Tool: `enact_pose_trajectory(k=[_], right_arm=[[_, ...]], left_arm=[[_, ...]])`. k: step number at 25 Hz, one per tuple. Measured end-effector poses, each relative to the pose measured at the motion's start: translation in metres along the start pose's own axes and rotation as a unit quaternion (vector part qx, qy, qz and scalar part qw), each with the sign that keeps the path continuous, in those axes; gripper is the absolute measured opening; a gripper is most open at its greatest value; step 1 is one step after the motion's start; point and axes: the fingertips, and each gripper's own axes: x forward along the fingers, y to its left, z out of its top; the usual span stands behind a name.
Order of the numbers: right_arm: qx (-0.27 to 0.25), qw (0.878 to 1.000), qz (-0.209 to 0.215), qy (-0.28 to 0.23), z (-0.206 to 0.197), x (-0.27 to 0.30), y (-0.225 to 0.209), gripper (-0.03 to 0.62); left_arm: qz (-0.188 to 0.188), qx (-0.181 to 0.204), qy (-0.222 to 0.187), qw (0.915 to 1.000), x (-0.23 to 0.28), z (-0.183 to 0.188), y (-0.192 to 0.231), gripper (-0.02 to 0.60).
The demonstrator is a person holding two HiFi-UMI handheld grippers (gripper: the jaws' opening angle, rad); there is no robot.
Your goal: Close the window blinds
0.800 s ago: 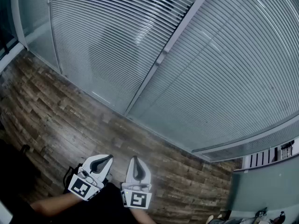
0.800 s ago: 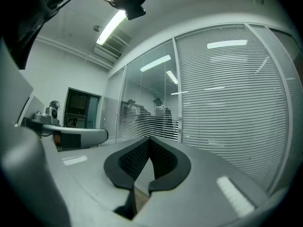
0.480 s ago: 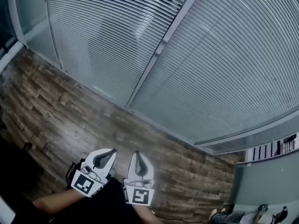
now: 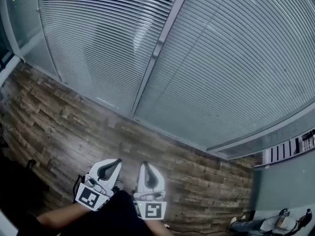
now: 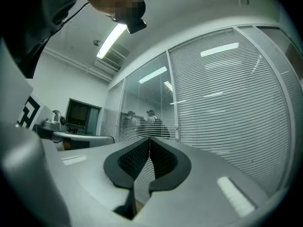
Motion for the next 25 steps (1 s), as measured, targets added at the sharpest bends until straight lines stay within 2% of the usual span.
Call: enact_pose_trajectory(k=[2,8,14,20,25], right_arm=[[-0.001,1.000,0.006,-0.002,0.001,-0.002,-0.003,0.029],[0.005,1.000,0.009,0.004,-0.007,-0.010,-0.002,0.028],[0.024,1.000,0.004,0.014,-0.018,-0.002,-0.016,0.025],[0.024,0.999,-0.018,0.017,-0.021,0.021,-0.034,0.025],[0.021,0.999,-0.027,0.036,-0.029,0.049,-0.046,0.025]], left_arm=[[-0.003,0.000,0.008,1.0000,0.003,-0.006,-0.004,-0.002],[-0.009,0.000,0.023,0.9997,-0.003,-0.019,-0.009,-0.002],[-0.029,-0.008,0.021,0.9993,0.018,-0.015,-0.014,-0.002],[-0.033,-0.007,0.034,0.9989,0.038,-0.028,0.008,-0.002],[-0.046,-0.023,0.031,0.9982,0.071,-0.021,0.022,-0.002]])
